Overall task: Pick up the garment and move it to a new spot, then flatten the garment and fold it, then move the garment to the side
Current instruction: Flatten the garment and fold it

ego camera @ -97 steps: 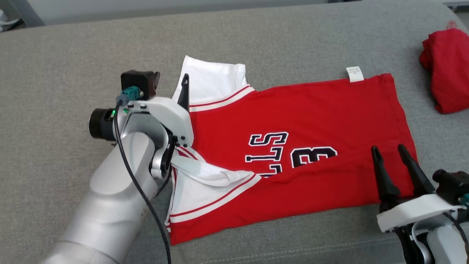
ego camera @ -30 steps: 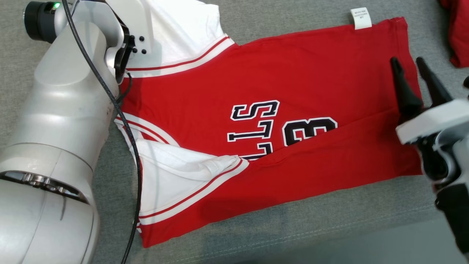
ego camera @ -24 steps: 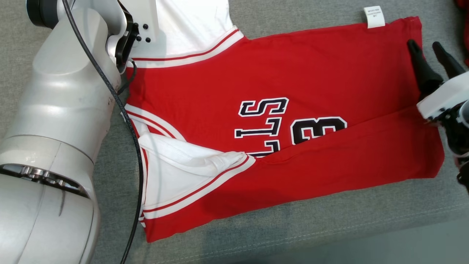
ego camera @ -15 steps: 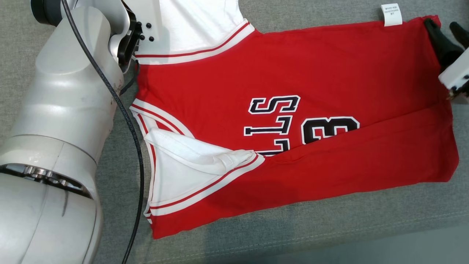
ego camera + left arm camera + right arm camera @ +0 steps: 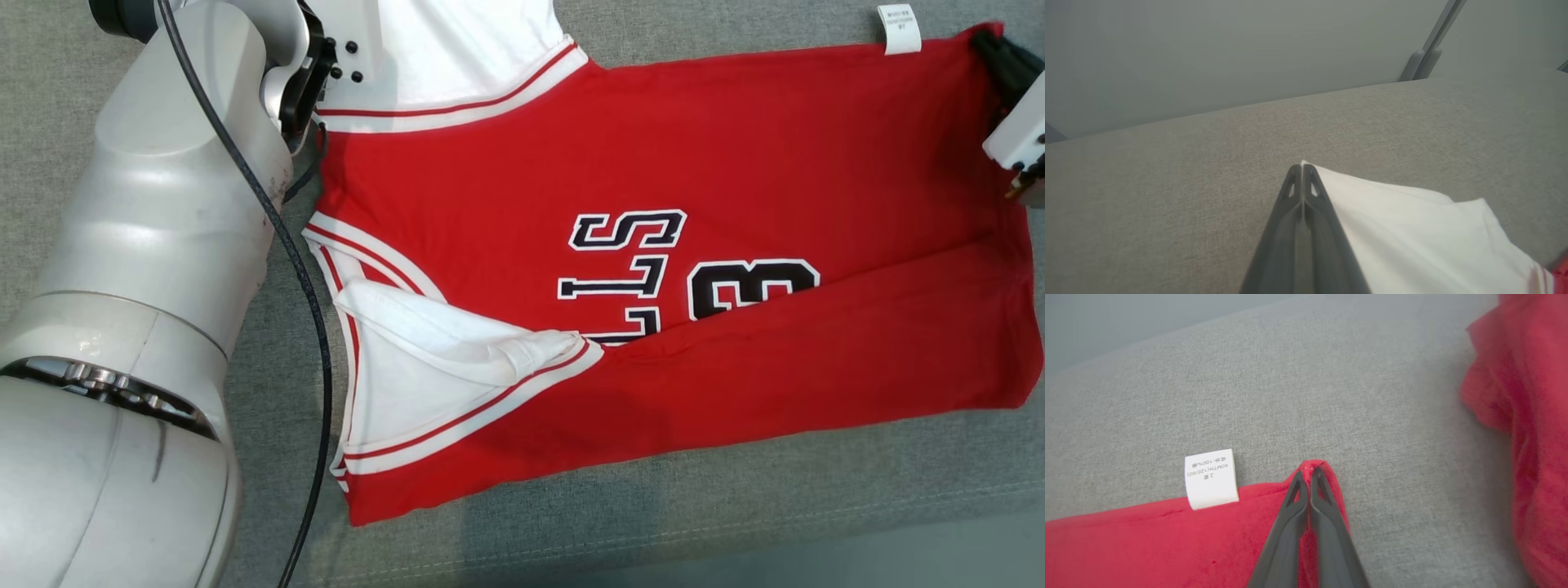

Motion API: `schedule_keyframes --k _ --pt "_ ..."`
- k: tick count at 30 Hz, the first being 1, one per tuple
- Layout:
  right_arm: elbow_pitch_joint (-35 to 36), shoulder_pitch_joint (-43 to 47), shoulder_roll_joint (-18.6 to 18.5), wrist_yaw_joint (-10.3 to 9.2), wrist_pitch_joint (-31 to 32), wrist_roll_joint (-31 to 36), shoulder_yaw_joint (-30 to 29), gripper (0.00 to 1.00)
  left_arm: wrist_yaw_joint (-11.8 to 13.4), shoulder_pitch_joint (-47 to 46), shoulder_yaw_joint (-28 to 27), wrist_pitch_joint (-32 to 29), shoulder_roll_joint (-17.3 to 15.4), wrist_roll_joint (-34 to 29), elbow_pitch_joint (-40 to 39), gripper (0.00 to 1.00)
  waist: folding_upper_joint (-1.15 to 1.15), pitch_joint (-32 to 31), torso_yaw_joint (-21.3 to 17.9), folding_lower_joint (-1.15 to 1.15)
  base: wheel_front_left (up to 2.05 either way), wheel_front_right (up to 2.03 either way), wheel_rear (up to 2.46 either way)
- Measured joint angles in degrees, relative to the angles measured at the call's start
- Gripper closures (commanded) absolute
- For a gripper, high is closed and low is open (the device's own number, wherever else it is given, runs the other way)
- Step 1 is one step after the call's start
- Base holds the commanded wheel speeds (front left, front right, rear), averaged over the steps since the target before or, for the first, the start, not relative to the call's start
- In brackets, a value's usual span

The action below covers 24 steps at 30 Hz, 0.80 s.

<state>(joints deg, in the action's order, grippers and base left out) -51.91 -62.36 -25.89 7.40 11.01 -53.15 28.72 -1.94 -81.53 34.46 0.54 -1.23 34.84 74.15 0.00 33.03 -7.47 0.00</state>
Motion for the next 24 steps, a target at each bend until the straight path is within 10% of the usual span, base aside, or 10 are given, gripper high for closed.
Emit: schedule_keyframes --k 15,24 --pt "-0.85 -5.4 -1.68 0.01 -16.05 1.18 7.43 1.0 1.57 -2.14 0.41 13.7 -2.18 -2.23 -7.03 1.0 0.0 -1.0 2.03 0.0 0.0 0.0 0.0" --pt "1.68 -0.22 -5.93 0.01 -21.24 -1.56 13.02 1.0 2.27 13.77 -6.73 14.13 -5.0 -3.3 -27.87 1.0 0.0 -3.97 4.12 0.0 0.0 0.0 0.0"
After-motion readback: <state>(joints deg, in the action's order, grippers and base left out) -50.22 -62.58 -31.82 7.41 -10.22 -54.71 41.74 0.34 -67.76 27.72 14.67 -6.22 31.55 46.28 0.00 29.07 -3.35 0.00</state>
